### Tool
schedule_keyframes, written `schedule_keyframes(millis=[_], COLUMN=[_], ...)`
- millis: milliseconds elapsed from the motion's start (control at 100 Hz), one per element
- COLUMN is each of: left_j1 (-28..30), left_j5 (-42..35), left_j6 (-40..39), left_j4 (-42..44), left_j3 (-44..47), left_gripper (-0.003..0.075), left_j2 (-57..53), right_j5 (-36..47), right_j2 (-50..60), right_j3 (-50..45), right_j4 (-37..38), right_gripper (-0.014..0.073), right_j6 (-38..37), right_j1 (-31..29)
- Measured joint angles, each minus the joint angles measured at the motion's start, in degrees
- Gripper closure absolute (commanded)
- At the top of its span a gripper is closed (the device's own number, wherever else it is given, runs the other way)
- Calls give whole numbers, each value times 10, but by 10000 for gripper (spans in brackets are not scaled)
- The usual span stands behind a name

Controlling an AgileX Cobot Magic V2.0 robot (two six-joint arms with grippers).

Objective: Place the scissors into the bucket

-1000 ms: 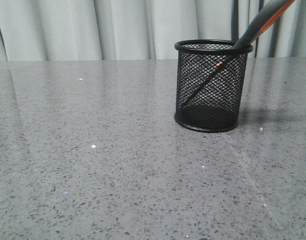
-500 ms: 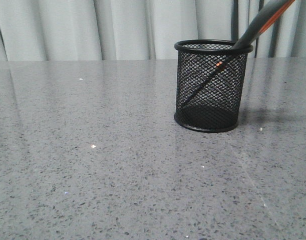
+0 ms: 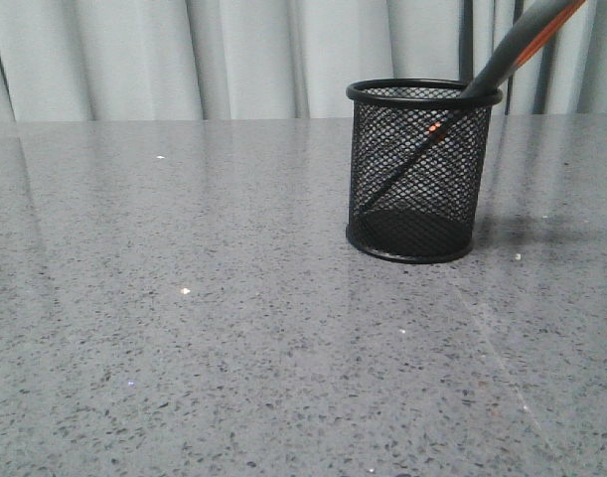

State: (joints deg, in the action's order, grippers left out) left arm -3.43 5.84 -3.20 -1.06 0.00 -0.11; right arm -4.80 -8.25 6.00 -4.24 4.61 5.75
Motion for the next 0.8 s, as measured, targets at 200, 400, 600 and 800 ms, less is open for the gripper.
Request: schedule_keyframes(millis=[200, 400, 600, 800], left_j1=[0, 0, 0, 0], left_j5=[0, 1, 1, 1], left_j6=[0, 0, 0, 0], left_j4=[0, 0, 0, 0], left_j3=[0, 0, 0, 0], left_gripper=[740, 740, 740, 740], left_j2=[0, 0, 0, 0], right_j5=[4, -4, -6, -6], right_j2=[79, 88, 88, 88], right_j3=[-68, -68, -68, -68], right_j4=[-3, -4, 17, 23], right_gripper=[645, 645, 645, 645], right_j6=[0, 0, 0, 0], right_j1=[-6, -6, -6, -6])
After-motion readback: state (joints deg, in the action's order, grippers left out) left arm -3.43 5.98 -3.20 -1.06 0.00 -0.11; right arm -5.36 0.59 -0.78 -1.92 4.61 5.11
